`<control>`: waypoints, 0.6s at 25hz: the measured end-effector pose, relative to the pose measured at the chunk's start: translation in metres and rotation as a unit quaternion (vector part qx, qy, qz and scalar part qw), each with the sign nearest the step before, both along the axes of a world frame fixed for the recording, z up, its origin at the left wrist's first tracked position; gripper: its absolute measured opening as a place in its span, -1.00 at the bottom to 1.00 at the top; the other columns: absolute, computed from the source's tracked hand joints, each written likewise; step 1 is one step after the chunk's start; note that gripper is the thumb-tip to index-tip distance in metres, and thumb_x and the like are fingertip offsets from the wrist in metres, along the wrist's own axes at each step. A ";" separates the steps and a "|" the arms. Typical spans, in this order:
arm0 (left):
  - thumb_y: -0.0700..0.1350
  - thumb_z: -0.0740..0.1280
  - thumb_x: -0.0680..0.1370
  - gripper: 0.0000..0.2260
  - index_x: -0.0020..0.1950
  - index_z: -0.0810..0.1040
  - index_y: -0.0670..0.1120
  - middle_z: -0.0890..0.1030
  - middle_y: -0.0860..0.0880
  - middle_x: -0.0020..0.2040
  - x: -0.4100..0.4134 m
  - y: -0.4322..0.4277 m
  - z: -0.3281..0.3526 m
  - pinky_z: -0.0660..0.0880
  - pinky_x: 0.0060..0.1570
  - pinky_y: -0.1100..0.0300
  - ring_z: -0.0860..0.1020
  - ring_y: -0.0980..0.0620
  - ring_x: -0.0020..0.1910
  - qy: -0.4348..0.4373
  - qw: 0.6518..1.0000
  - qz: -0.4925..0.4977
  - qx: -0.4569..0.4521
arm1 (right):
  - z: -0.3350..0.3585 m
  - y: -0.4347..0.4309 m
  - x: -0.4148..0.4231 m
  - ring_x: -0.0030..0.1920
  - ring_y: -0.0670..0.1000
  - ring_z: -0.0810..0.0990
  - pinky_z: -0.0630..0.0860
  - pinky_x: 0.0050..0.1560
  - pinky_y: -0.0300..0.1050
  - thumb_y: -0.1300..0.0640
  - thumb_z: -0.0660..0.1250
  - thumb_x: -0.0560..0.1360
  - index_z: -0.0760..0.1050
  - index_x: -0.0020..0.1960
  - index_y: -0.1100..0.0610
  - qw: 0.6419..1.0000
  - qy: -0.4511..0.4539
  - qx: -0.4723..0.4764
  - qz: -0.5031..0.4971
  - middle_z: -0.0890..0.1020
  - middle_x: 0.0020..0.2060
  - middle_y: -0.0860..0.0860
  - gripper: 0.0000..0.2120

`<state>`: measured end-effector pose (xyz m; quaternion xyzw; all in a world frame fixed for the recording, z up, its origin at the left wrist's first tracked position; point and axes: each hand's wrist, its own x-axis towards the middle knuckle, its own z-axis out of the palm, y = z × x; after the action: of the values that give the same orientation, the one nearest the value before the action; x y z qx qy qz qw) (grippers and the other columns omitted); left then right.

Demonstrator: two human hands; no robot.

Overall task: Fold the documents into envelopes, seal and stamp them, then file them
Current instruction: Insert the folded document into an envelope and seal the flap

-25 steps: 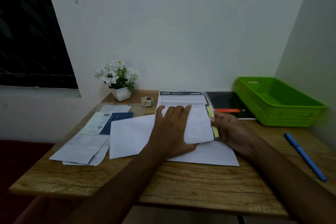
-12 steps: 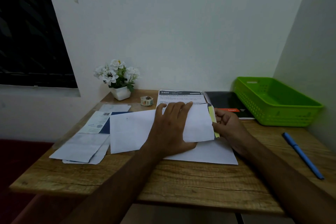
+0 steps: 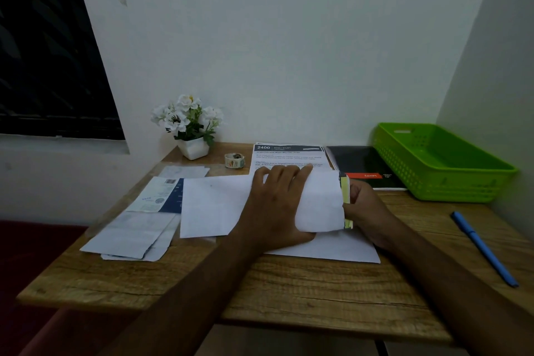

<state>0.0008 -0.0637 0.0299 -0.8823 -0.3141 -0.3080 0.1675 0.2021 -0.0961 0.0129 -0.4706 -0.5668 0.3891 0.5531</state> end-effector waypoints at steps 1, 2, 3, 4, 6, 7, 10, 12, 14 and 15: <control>0.32 0.42 0.24 -0.13 0.41 0.35 -0.14 0.52 -0.12 0.23 0.000 0.000 0.000 0.29 0.29 -0.15 0.48 -0.10 0.20 -0.007 1.000 0.005 0.009 | 0.000 0.000 0.000 -0.05 0.00 0.71 0.63 -0.17 -0.21 0.34 0.45 0.36 0.63 0.00 0.01 1.000 0.002 0.006 0.005 0.73 -0.07 -0.02 -0.69; 0.31 0.44 0.23 -0.12 0.41 0.36 -0.15 0.53 -0.12 0.22 0.000 0.000 0.001 0.30 0.29 -0.18 0.49 -0.10 0.19 -0.016 1.000 0.008 0.014 | 0.001 -0.001 0.000 -0.04 -0.01 0.71 0.62 -0.16 -0.22 0.36 0.43 0.38 0.62 0.02 0.01 1.000 0.000 0.009 0.006 0.73 -0.08 -0.03 -0.68; 0.30 0.44 0.22 -0.12 0.40 0.37 -0.15 0.54 -0.12 0.21 -0.001 0.000 0.001 0.31 0.28 -0.19 0.50 -0.10 0.18 -0.022 1.000 0.009 0.017 | 0.001 0.000 0.000 -0.04 -0.02 0.71 0.63 -0.15 -0.21 0.38 0.42 0.40 0.61 0.06 0.04 1.000 -0.002 0.009 0.007 0.73 -0.07 -0.04 -0.67; 0.30 0.45 0.22 -0.13 0.39 0.38 -0.16 0.54 -0.12 0.20 -0.001 0.000 0.002 0.32 0.28 -0.18 0.50 -0.10 0.17 -0.024 0.999 0.009 0.020 | 0.001 0.000 0.000 -0.03 -0.02 0.70 0.63 -0.13 -0.20 0.39 0.41 0.41 0.60 0.10 0.07 1.000 -0.007 0.007 0.006 0.73 -0.06 -0.05 -0.65; 0.29 0.46 0.21 -0.15 0.37 0.41 -0.16 0.56 -0.13 0.17 -0.001 0.000 0.001 0.34 0.25 -0.14 0.52 -0.11 0.14 -0.024 0.999 0.008 0.032 | 0.000 0.002 0.001 -0.02 -0.02 0.70 0.64 -0.09 -0.16 0.38 0.42 0.40 0.57 0.16 0.10 1.000 -0.015 0.004 -0.001 0.73 -0.05 -0.06 -0.62; 0.29 0.47 0.21 -0.16 0.35 0.43 -0.16 0.57 -0.13 0.15 -0.001 -0.001 0.001 0.35 0.22 -0.13 0.53 -0.11 0.13 -0.026 0.999 0.005 0.038 | 0.000 0.002 0.000 -0.02 -0.04 0.70 0.64 -0.09 -0.16 0.38 0.43 0.39 0.57 0.17 0.09 1.000 -0.021 0.002 -0.006 0.73 -0.05 -0.08 -0.61; 0.27 0.49 0.20 -0.21 0.29 0.48 -0.15 0.59 -0.13 0.11 -0.001 0.001 0.001 0.40 0.17 -0.12 0.55 -0.12 0.09 -0.035 0.997 -0.005 0.062 | -0.001 0.003 0.000 -0.02 -0.09 0.69 0.62 -0.14 -0.23 0.39 0.44 0.37 0.55 0.20 0.11 0.999 -0.041 0.000 -0.008 0.72 -0.09 -0.13 -0.57; 0.27 0.49 0.20 -0.22 0.28 0.49 -0.15 0.59 -0.13 0.10 -0.002 0.004 0.000 0.41 0.16 -0.13 0.55 -0.12 0.07 -0.044 0.996 -0.006 0.075 | 0.000 0.002 0.002 -0.02 -0.05 0.70 0.62 -0.14 -0.21 0.29 0.46 0.35 0.56 0.20 0.17 1.000 -0.018 0.001 0.005 0.73 -0.06 -0.08 -0.59; 0.28 0.46 0.22 -0.24 0.28 0.48 -0.15 0.58 -0.13 0.10 -0.007 0.009 0.001 0.40 0.16 -0.13 0.54 -0.12 0.07 -0.058 0.995 0.001 0.077 | 0.005 -0.003 0.005 -0.10 -0.05 0.70 0.62 -0.19 -0.19 0.10 0.42 0.40 0.60 0.12 0.11 1.000 0.015 0.000 0.002 0.73 -0.09 -0.02 -0.70; 0.29 0.45 0.23 -0.24 0.28 0.48 -0.15 0.57 -0.13 0.10 -0.011 0.013 0.002 0.39 0.16 -0.13 0.53 -0.13 0.08 -0.068 0.995 0.010 0.076 | 0.009 -0.007 0.008 -0.18 -0.08 0.68 0.59 -0.25 -0.22 0.04 0.40 0.43 0.62 0.04 0.05 1.000 -0.007 0.013 -0.019 0.72 -0.14 -0.03 -0.79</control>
<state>-0.0107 -0.0509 0.0322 -0.8410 -0.3090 -0.3885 0.2151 0.2104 -0.1029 0.0217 -0.4767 -0.5664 0.3678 0.5627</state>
